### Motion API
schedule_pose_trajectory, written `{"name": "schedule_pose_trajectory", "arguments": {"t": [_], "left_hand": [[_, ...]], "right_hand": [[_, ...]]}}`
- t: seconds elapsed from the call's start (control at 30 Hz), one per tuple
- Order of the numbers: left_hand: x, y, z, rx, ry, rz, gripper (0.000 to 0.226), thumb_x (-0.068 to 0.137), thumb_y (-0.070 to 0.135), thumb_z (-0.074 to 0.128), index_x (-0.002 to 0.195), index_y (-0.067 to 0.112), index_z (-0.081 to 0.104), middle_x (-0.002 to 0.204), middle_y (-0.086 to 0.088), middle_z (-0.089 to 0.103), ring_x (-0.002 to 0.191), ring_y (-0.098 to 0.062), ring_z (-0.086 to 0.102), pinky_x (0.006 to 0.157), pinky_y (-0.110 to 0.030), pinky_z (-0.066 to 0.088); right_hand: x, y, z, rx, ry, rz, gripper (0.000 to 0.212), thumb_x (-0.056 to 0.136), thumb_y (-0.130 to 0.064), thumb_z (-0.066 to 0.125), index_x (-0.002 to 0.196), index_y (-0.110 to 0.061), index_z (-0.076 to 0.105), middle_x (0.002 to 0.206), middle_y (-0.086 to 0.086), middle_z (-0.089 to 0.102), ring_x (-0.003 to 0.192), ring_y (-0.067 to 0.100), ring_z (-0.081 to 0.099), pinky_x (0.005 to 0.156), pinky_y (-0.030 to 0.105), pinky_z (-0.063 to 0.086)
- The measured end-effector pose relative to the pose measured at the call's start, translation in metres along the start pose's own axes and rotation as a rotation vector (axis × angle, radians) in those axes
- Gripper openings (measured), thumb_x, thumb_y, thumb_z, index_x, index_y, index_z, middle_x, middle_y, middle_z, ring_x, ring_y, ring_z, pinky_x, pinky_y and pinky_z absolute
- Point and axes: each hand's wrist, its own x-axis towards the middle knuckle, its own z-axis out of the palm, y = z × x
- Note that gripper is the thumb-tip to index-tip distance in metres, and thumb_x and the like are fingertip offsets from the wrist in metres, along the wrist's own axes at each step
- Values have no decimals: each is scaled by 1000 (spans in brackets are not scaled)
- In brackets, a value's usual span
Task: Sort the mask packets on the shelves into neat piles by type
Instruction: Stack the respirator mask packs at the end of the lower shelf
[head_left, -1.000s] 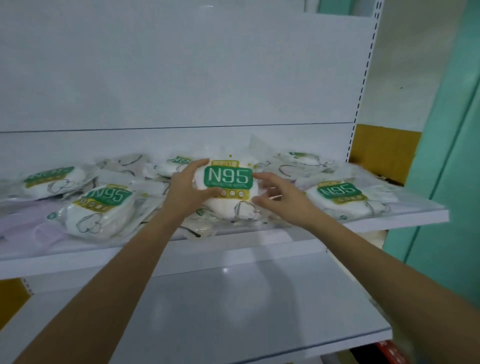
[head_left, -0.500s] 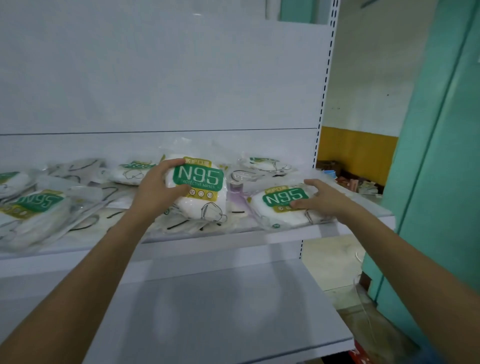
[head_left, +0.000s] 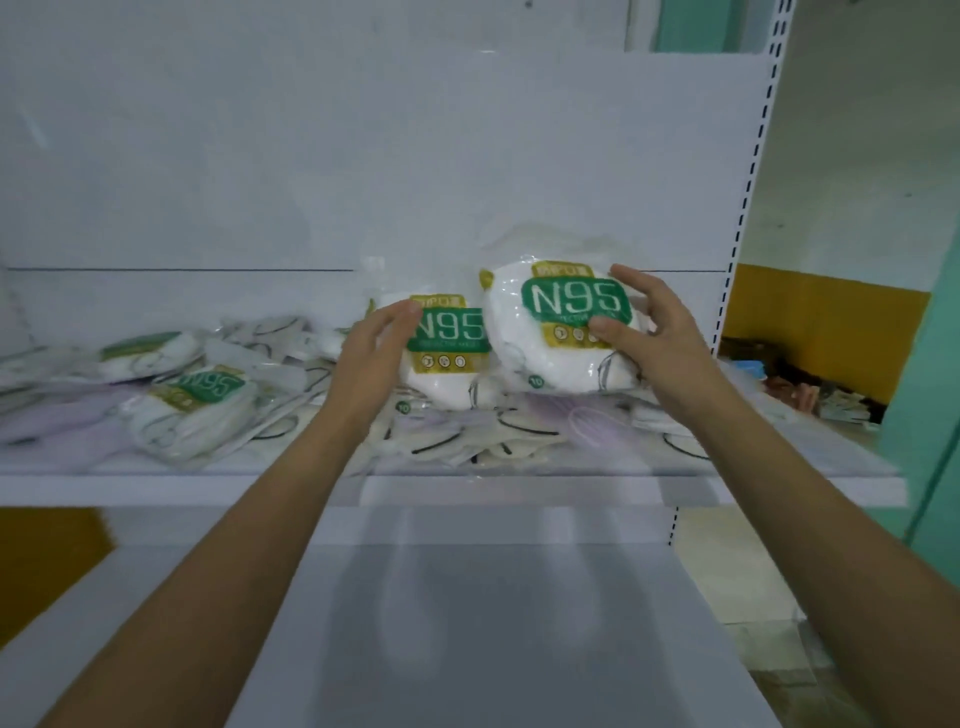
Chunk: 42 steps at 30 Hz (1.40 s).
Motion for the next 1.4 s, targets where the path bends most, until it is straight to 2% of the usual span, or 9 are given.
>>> {"name": "schedule_pose_trajectory", "arguments": {"t": [0.1, 0.23, 0.43, 0.67, 0.83, 1.07, 1.13, 1.23, 1.4], "left_hand": [[-3, 15, -11, -123, -54, -31, 54, 79, 49, 64, 121, 17, 60, 118, 0, 65, 108, -16, 62, 95, -36, 47], [1, 26, -62, -49, 65, 46, 44, 81, 9, 70, 122, 9, 54, 114, -8, 66, 91, -12, 67, 77, -27, 57], [4, 21, -211, 126, 214, 183, 95, 84, -4, 62, 147, 38, 5, 157, -1, 9, 142, -16, 21, 104, -43, 42], [-3, -21, -329, 540, 305, 172, 43, 90, 9, 57, 124, 35, 54, 126, -5, 50, 119, -24, 48, 100, -48, 44], [1, -32, -362, 443, 333, 83, 41, 87, 16, 60, 119, 41, 56, 127, -7, 46, 114, -23, 52, 97, -45, 48], [11, -33, -369, 383, 347, 60, 37, 86, 47, 55, 120, 32, 57, 130, -5, 46, 117, -18, 49, 103, -40, 43], [15, -34, -360, 333, 315, 82, 41, 85, 53, 49, 118, 31, 58, 123, 0, 56, 115, -8, 52, 101, -28, 42], [19, -28, -333, 164, 269, 104, 22, 97, 34, 42, 107, 27, 60, 95, 13, 62, 79, 20, 57, 70, -2, 42], [5, -25, -325, 35, 224, 101, 29, 89, 28, 58, 116, 21, 54, 108, 3, 65, 91, -4, 66, 72, -20, 53]], "right_hand": [[5, -8, 69, 14, -34, -45, 47, 80, -20, 72, 117, -35, 48, 122, -5, 45, 117, 14, 47, 98, 32, 46], [10, -19, 149, 2, -133, -76, 51, 81, -28, 71, 123, -33, 45, 129, 7, 41, 117, 20, 48, 98, 39, 46], [17, -24, 250, -110, -266, 162, 60, 86, -33, 64, 137, -19, 37, 126, 9, 48, 105, 19, 52, 83, 24, 39], [-4, -5, 350, -374, -479, 367, 76, 81, -50, 64, 138, -10, 33, 114, 6, 52, 90, 21, 56, 65, 27, 43], [-8, 4, 373, -396, -374, 310, 66, 80, -23, 70, 136, -11, 37, 127, 11, 54, 106, 26, 58, 83, 33, 49], [0, -18, 326, -63, -91, 93, 41, 86, 2, 54, 121, -21, 54, 85, -1, 54, 67, 8, 52, 57, 18, 44], [0, -34, 319, 66, -95, 6, 39, 87, 2, 55, 117, -23, 55, 83, -4, 54, 68, 7, 54, 61, 17, 45], [-2, -54, 341, 201, -129, -74, 38, 87, 3, 54, 111, -27, 55, 79, -6, 53, 63, 2, 54, 58, 12, 43], [-12, -57, 412, 301, -217, -160, 47, 88, 2, 53, 122, -30, 45, 85, 0, 44, 78, 15, 47, 67, 17, 45]]}}
